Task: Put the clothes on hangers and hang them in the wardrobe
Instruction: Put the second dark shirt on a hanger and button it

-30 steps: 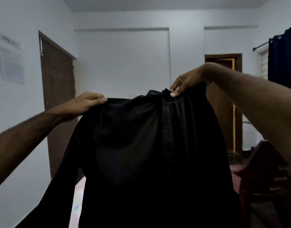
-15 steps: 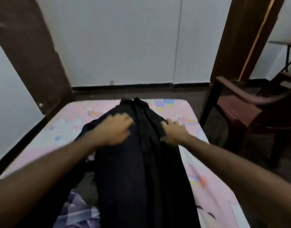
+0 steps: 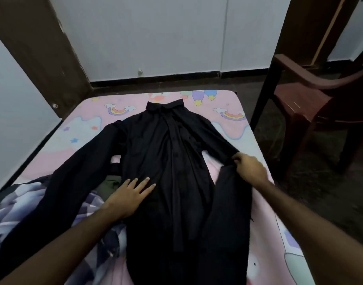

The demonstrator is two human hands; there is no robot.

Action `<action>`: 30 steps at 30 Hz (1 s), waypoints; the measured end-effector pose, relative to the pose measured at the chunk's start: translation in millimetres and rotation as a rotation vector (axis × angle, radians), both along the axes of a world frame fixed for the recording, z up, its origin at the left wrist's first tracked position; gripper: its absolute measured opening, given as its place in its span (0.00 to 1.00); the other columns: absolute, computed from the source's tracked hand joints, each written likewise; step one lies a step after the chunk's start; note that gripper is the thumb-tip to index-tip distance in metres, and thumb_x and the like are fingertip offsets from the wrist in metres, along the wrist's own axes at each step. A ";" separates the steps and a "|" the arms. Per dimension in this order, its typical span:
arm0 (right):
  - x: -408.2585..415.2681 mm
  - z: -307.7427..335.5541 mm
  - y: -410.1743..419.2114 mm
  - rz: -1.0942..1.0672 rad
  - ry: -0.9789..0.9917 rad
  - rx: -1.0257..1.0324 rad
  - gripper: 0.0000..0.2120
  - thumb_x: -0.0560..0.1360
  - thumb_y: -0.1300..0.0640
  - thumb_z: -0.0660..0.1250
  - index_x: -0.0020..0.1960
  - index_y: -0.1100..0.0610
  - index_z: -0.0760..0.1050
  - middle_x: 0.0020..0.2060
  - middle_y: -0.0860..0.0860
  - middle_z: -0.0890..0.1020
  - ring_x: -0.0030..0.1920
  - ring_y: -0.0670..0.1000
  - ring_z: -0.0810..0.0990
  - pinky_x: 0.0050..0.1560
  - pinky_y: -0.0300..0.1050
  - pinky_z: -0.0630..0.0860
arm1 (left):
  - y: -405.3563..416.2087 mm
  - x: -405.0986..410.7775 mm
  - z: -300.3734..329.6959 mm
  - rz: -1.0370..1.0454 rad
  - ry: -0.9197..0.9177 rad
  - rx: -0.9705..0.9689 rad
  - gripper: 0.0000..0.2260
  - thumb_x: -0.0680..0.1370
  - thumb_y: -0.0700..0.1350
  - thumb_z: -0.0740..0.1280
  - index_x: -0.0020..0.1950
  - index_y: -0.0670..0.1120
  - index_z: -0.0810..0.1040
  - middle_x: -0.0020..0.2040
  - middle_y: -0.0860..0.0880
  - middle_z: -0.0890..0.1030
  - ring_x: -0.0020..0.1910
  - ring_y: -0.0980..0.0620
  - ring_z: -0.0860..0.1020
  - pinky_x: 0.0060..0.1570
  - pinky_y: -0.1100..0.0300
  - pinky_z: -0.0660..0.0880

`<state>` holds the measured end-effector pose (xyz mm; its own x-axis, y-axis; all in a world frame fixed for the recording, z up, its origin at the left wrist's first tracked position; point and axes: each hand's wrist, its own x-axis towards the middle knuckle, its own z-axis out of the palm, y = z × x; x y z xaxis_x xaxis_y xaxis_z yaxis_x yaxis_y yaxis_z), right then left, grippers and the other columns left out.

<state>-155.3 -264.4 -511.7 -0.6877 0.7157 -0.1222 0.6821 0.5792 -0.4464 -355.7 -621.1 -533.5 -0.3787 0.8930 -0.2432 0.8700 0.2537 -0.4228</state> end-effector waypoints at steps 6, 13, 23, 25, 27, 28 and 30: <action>76.3 15.6 -40.5 0.246 -0.135 0.466 0.26 0.76 0.41 0.66 0.72 0.48 0.70 0.71 0.54 0.68 0.69 0.61 0.68 0.65 0.60 0.69 | -15.4 72.0 36.7 0.029 -0.286 0.102 0.25 0.78 0.54 0.59 0.76 0.53 0.66 0.75 0.49 0.68 0.71 0.45 0.71 0.64 0.45 0.70; 119.9 5.1 -156.5 0.900 -0.346 0.276 0.33 0.78 0.31 0.56 0.75 0.51 0.66 0.64 0.52 0.77 0.68 0.56 0.72 0.76 0.63 0.53 | -58.0 158.0 17.9 -0.040 -0.255 -0.008 0.29 0.67 0.58 0.64 0.68 0.54 0.71 0.62 0.50 0.78 0.46 0.49 0.81 0.36 0.54 0.77; 156.5 50.5 -137.8 0.638 -0.450 0.412 0.16 0.80 0.45 0.65 0.62 0.53 0.77 0.60 0.53 0.77 0.63 0.58 0.75 0.61 0.53 0.70 | -76.0 157.7 26.7 0.360 -0.634 0.372 0.15 0.82 0.55 0.60 0.65 0.50 0.66 0.62 0.50 0.74 0.57 0.47 0.79 0.54 0.50 0.75; 147.0 36.0 -158.9 0.656 -0.384 0.464 0.22 0.78 0.44 0.66 0.68 0.53 0.70 0.64 0.52 0.75 0.66 0.57 0.73 0.64 0.54 0.67 | -70.9 159.9 19.2 0.387 -0.559 0.384 0.17 0.82 0.56 0.60 0.67 0.49 0.65 0.63 0.48 0.75 0.58 0.44 0.79 0.54 0.48 0.76; 129.9 19.2 -180.3 0.624 -0.353 0.427 0.30 0.78 0.41 0.66 0.73 0.55 0.64 0.66 0.54 0.74 0.67 0.58 0.73 0.66 0.56 0.67 | -62.6 162.7 13.7 0.375 -0.429 0.368 0.18 0.82 0.57 0.60 0.65 0.47 0.66 0.61 0.46 0.75 0.56 0.42 0.80 0.50 0.48 0.77; 121.2 11.1 -188.8 0.575 -0.342 0.395 0.33 0.78 0.40 0.66 0.75 0.56 0.61 0.67 0.54 0.73 0.67 0.59 0.73 0.66 0.56 0.68 | -57.8 164.2 12.5 0.370 -0.377 0.370 0.18 0.82 0.57 0.60 0.64 0.47 0.66 0.60 0.46 0.76 0.56 0.41 0.80 0.48 0.49 0.76; 107.5 -4.7 -199.8 0.483 -0.310 0.377 0.31 0.78 0.42 0.65 0.74 0.56 0.62 0.65 0.54 0.73 0.64 0.59 0.74 0.63 0.57 0.70 | -48.2 166.3 10.6 0.378 -0.316 0.362 0.17 0.82 0.57 0.60 0.63 0.46 0.66 0.58 0.46 0.78 0.55 0.40 0.80 0.44 0.50 0.73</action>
<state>-47.8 -464.2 -516.4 -0.9139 0.3697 -0.1676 0.3719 0.9281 0.0193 -189.4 -669.2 -522.9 -0.6441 0.7581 -0.1020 0.7612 0.6484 0.0117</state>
